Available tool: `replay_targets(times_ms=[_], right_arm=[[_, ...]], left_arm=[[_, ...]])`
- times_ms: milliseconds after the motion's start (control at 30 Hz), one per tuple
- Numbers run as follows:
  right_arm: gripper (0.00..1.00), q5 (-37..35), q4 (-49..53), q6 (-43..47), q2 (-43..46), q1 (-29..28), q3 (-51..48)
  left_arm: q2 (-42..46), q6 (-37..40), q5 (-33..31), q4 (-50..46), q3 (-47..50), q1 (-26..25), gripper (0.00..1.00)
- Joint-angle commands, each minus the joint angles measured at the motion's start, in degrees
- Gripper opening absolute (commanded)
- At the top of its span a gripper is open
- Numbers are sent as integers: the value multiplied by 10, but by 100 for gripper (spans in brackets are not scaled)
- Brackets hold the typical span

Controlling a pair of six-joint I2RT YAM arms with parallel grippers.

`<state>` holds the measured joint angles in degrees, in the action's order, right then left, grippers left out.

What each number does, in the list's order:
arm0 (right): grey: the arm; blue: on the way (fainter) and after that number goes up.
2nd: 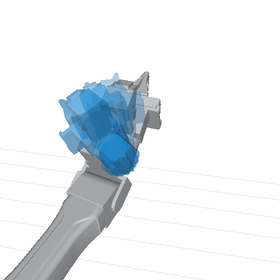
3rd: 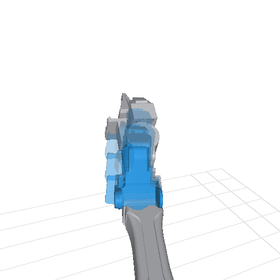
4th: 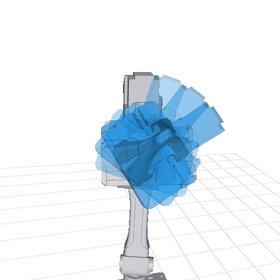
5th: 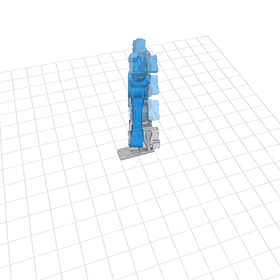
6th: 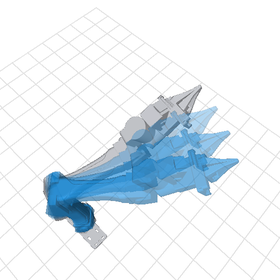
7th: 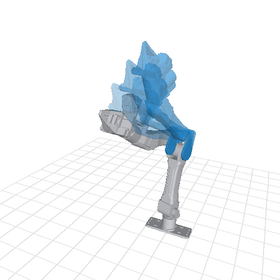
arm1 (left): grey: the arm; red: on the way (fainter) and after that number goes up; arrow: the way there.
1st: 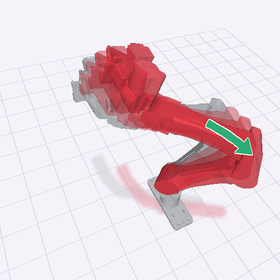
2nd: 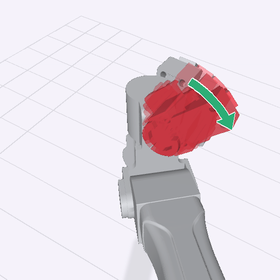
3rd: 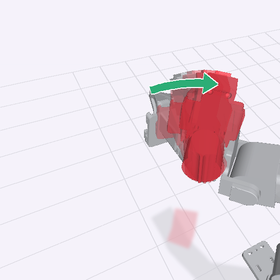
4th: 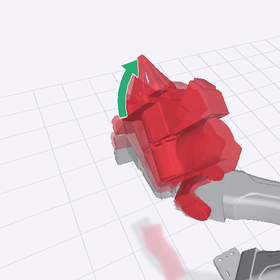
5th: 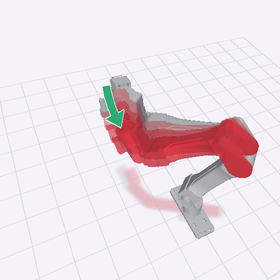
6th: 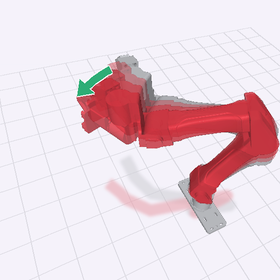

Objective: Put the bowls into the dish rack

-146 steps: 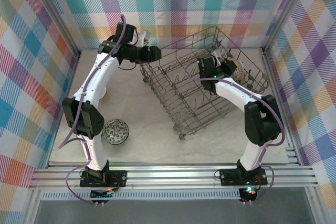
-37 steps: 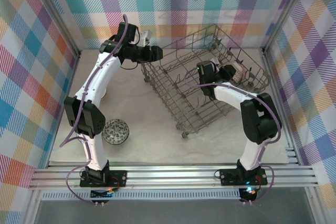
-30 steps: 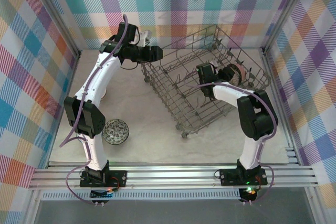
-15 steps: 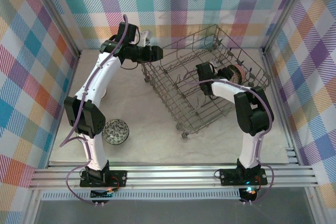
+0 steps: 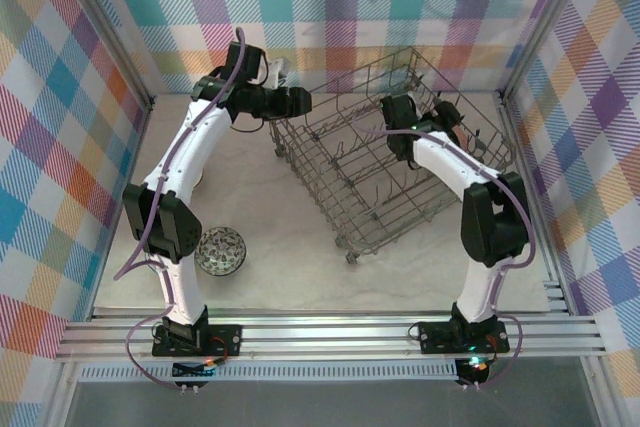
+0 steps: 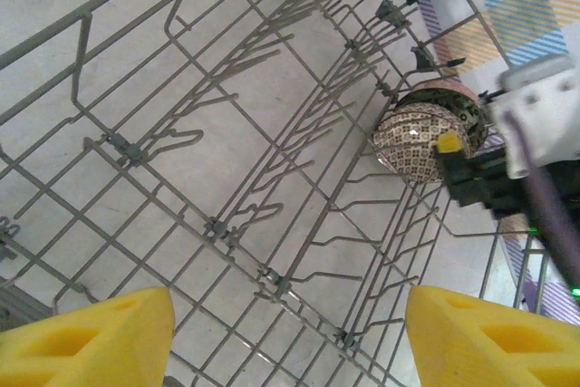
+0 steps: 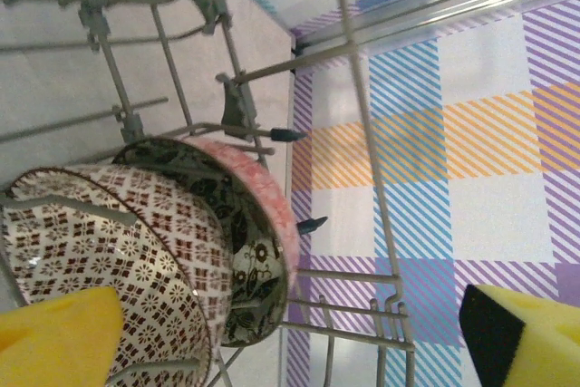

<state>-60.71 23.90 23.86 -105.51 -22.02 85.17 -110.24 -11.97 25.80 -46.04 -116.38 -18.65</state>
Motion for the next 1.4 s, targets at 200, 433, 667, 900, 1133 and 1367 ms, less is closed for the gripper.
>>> replay_targets(times_ms=[200,433,667,900,1133,1367], right_arm=[[100,122,122,-112,32,1,69],[99,206,190,-178,66,1,77],[99,315,181,-217,119,1,37],[99,393,185,-237,154,-1,26],[99,428,150,-257,173,-5,-10],[99,435,146,-267,149,-22,2]], left_arm=[[50,-68,-118,-38,63,-3,77],[97,-90,-179,-84,40,-4,80],[235,-137,-275,-139,157,-4,80],[342,-188,-335,-236,321,3,79],[381,-283,-306,-196,502,16,76],[391,-388,-266,-113,585,27,75]])
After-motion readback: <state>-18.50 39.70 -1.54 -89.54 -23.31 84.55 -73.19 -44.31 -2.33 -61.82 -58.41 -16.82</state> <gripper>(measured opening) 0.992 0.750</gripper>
